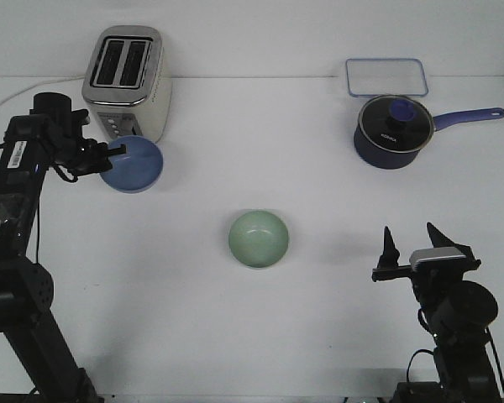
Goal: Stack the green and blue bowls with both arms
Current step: 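Lift and carry the blue bowl over the green bowl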
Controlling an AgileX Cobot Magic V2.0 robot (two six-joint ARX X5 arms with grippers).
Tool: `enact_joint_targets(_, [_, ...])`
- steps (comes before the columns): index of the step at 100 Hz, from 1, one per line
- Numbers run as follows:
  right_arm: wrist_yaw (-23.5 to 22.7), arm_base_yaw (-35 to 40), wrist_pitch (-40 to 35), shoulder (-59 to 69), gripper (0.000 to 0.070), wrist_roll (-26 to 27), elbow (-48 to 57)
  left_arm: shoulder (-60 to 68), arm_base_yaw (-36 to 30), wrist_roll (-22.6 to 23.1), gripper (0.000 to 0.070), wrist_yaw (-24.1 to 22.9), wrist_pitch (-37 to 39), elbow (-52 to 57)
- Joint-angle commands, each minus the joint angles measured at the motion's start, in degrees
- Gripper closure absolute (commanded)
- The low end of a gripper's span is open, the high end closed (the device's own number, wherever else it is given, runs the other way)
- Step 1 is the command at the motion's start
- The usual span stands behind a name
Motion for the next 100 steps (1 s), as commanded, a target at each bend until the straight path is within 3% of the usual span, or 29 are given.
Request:
enact_joint_targets(1, [0.13,0.07,0.83,0.28,0.0152,0.55,0.00,0.17,-0.74,1.03,0.0696,2.93,-2.54,1.16])
enact_joint_targets(14, [0.13,0.07,0.85,0.28,0.0152,0.57,0.00,-0.74,-3.34,2.25,0.0696,4.55,-5.66,1.14])
enact_joint_targets(78, [0.11,0.07,0.83,0.28,0.0152,0.57,0.02,-0.87,-29.18,3.52,0.0696,4.57,-3.85,1.14])
enact_joint_targets(100, [0.11,0.07,0.83,0.28,0.0152,0.59,0.02,-0.85,-34.86,3.30,0.0696,4.55,-1.99,1.14])
